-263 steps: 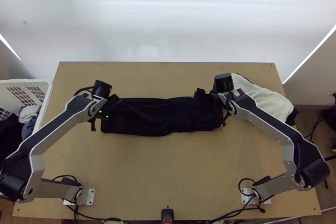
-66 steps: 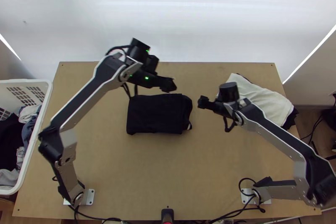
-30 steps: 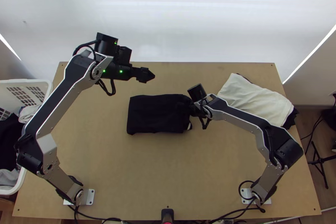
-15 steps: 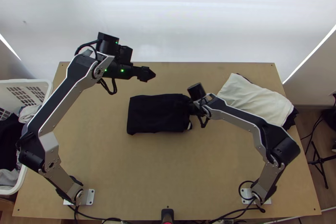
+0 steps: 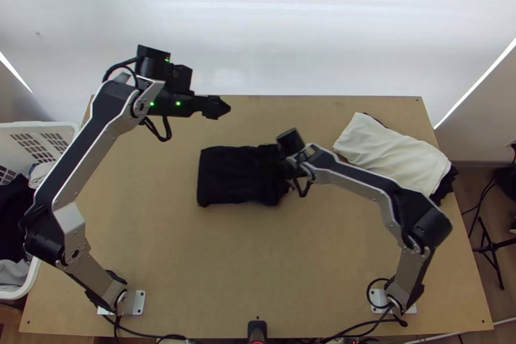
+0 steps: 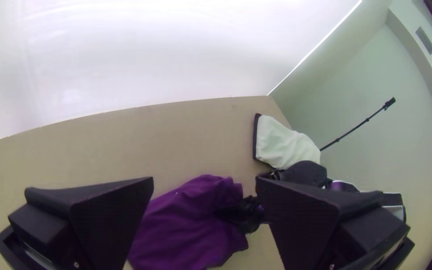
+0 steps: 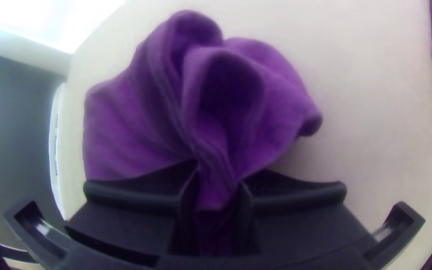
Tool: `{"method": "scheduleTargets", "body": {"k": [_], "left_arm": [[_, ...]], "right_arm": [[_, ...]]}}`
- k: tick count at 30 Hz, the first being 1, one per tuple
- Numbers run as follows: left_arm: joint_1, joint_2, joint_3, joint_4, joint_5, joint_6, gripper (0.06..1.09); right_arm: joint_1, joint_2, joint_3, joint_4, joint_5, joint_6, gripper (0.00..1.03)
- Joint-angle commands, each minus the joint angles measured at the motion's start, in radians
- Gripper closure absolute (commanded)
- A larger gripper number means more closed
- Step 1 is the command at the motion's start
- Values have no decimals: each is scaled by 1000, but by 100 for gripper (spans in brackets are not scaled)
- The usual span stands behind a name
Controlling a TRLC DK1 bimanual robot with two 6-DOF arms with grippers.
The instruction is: Fold the t-shirt
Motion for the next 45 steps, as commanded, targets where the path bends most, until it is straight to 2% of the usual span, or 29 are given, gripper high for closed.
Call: {"method": "scheduleTargets", "body": {"k": [1,7,16,31,45], "left_arm": [[33,-16,-8,-11,2,0,10],[42,-17,-14,-11,5,-2,10],[34,-7,-14,0,5,-23,10],[31,-16,-32,0,5,-28,10],[33,-42,-40,0,5,-28,10]], "right_arm": [[-147,-134,0,-77,-4,39,100],[-291,-301,26,-161,-73,25,100],[-423,-451,71,-162,-81,19,100],[-541,-537,144,-230,-92,14,100],[-662,-597,38,-244,-104,-56,100]]}}
